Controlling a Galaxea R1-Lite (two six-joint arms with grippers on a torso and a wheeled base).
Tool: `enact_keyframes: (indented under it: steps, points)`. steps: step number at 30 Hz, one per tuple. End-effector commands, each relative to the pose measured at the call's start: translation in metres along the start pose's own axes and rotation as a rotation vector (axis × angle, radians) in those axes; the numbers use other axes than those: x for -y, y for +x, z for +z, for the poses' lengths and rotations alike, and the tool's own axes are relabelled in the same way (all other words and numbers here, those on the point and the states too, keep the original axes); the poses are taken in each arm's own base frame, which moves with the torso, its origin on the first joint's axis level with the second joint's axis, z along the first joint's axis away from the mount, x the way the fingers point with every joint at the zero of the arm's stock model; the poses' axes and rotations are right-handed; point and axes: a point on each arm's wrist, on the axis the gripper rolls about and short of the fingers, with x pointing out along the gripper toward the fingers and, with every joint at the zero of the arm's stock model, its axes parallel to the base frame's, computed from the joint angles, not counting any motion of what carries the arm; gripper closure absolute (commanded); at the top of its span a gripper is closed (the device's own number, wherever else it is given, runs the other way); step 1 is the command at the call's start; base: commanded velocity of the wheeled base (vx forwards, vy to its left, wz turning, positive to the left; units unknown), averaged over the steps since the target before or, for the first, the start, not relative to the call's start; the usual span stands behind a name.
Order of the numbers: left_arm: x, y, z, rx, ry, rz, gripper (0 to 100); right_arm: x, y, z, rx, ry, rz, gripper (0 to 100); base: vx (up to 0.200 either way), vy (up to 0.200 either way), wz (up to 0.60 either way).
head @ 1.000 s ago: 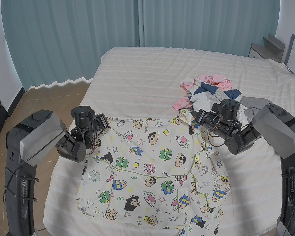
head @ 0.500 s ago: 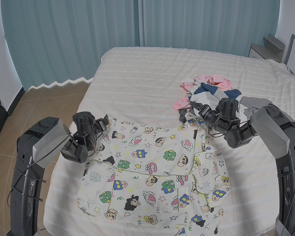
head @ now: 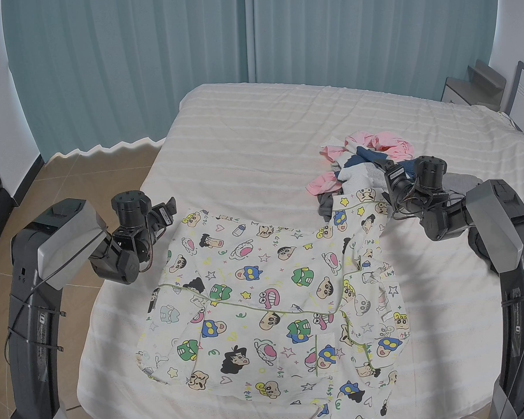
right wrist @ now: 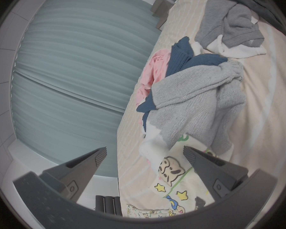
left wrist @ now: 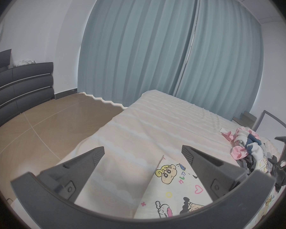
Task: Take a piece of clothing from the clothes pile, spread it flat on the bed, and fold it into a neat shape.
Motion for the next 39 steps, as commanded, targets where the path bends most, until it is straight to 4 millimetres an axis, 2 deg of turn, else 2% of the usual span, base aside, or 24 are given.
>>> enact_keyframes:
  steps: [1,4,7,11,16,17,18,21,23,27,33,39]
  points:
    - [0.001,-0.015,0.019,0.008,-0.003,-0.003,0,-0.003,-0.005,0.003,0.003,0.003,-0.011,0,0.000,0.000,0.00]
    - [-0.003,-0.026,0.023,-0.015,0.001,-0.004,0,-0.010,-0.016,0.006,0.000,-0.003,-0.023,0,0.000,0.000,0.00]
    - [-0.018,-0.060,0.026,-0.140,0.008,-0.094,0,-0.012,-0.052,0.004,-0.057,-0.091,-0.078,0,0.000,0.000,0.00]
    - [-0.033,-0.097,0.017,-0.299,0.007,-0.189,0,0.001,-0.092,-0.007,-0.115,-0.241,-0.147,0,0.000,0.000,0.00]
    - [-0.051,-0.113,0.006,-0.400,-0.007,-0.206,0,0.020,-0.135,-0.020,-0.144,-0.338,-0.181,0,0.000,0.000,0.00]
    - [-0.052,-0.113,0.005,-0.405,-0.008,-0.206,0,0.021,-0.137,-0.021,-0.143,-0.342,-0.179,0,0.000,0.000,0.00]
    - [-0.056,-0.118,-0.001,-0.446,-0.012,-0.206,0,0.026,-0.149,-0.025,-0.146,-0.361,-0.179,0,0.000,0.000,0.00]
    - [-0.060,-0.133,-0.011,-0.535,-0.027,-0.237,0,0.034,-0.168,-0.031,-0.148,-0.379,-0.181,0,0.000,0.000,0.00]
    - [-0.061,-0.141,-0.011,-0.562,-0.034,-0.255,0,0.037,-0.173,-0.033,-0.146,-0.384,-0.181,0,0.000,0.000,0.00]
    - [-0.067,-0.176,-0.017,-0.660,-0.057,-0.291,0,0.046,-0.190,-0.040,-0.143,-0.385,-0.179,0,0.000,0.000,0.00]
    - [-0.075,-0.208,-0.028,-0.767,-0.114,-0.256,0,0.048,-0.198,-0.045,-0.136,-0.389,-0.178,0,0.000,0.000,0.00]
    - [-0.060,-0.230,-0.015,-0.773,-0.293,-0.240,0,0.047,-0.201,-0.050,-0.119,-0.394,-0.179,0,0.000,0.000,0.00]
